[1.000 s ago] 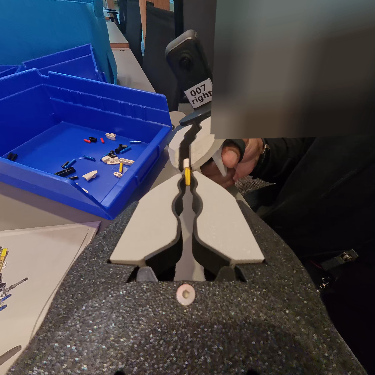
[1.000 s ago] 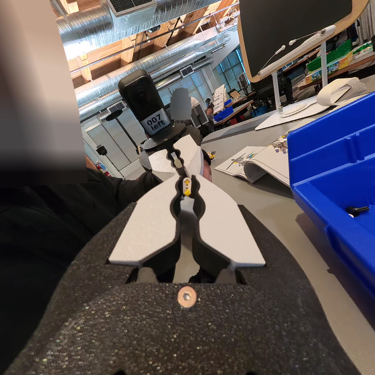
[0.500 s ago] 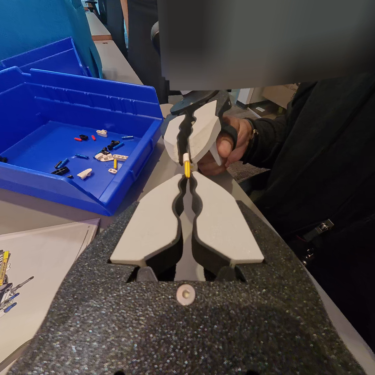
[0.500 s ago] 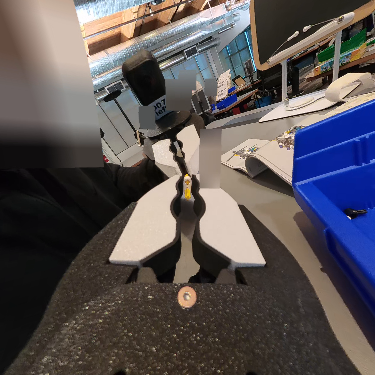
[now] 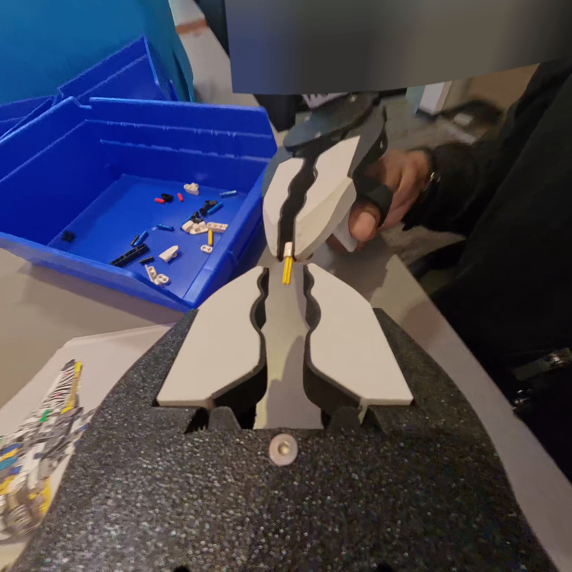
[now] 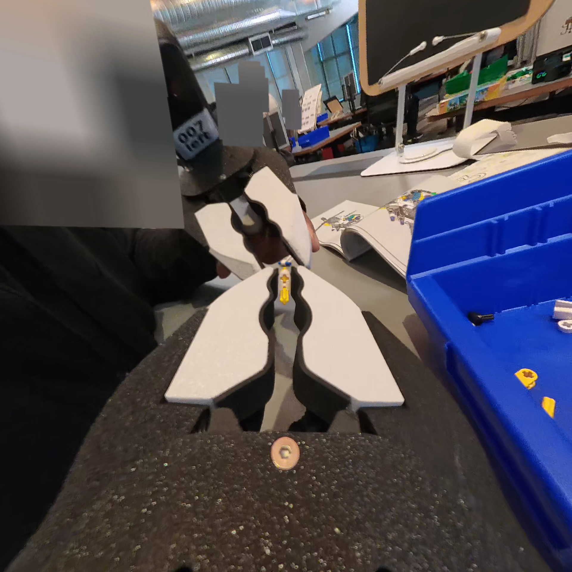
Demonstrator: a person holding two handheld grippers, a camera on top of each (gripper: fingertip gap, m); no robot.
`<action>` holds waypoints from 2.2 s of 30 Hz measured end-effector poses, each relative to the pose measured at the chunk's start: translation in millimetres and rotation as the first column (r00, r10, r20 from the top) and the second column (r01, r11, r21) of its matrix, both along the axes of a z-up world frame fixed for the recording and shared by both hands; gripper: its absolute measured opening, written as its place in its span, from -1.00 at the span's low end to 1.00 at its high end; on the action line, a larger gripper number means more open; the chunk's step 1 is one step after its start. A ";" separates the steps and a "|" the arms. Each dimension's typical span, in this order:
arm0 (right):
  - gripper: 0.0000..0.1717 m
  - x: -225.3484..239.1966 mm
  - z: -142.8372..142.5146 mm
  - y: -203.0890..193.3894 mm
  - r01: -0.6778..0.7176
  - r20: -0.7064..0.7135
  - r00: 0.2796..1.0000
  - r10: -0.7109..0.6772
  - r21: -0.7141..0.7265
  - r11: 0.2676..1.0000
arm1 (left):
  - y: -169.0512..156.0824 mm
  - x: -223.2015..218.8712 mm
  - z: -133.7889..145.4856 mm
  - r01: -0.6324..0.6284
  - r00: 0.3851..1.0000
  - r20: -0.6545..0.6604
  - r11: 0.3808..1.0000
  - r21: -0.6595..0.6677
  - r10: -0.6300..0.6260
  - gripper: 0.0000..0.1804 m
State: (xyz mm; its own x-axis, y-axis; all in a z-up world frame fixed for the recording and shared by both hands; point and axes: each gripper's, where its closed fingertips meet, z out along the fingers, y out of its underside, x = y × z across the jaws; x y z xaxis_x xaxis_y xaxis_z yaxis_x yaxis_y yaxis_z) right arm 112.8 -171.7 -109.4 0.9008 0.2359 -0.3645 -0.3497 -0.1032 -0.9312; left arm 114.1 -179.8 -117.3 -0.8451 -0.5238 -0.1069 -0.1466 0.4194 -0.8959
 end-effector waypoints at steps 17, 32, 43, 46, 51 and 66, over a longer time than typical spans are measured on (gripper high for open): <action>-0.92 -2.1 -11.0 6.5 0.065 0.123 0.991 -0.056 -0.072 0.995 | 8.3 7.8 -18.4 -0.213 0.907 0.419 0.907 0.363 0.045 -0.93; -0.92 -12.4 -19.3 5.9 0.002 0.166 0.986 0.019 -0.126 0.992 | 9.2 -2.4 -23.9 -0.186 0.898 0.439 0.932 0.311 0.033 -0.93; -0.91 -17.8 -29.2 1.8 -0.051 0.214 0.973 0.091 -0.184 0.982 | 6.5 -10.0 -32.2 -0.136 0.911 0.412 0.940 0.314 -0.005 -0.93; -0.91 -15.8 -30.6 -0.1 -0.043 0.227 0.970 0.087 -0.191 0.981 | 7.7 -11.5 -34.9 -0.130 0.915 0.404 0.938 0.320 -0.011 -0.93; -0.91 29.1 -27.3 -24.8 0.093 0.213 0.975 -0.055 -0.169 0.981 | 56.1 -3.7 -41.4 -0.261 0.922 0.354 0.929 0.261 0.160 -0.94; -0.92 30.4 -15.3 -13.4 0.136 0.221 0.968 -0.116 -0.077 0.988 | 28.2 101.8 -3.0 -0.394 0.884 0.378 0.872 0.291 0.274 -0.69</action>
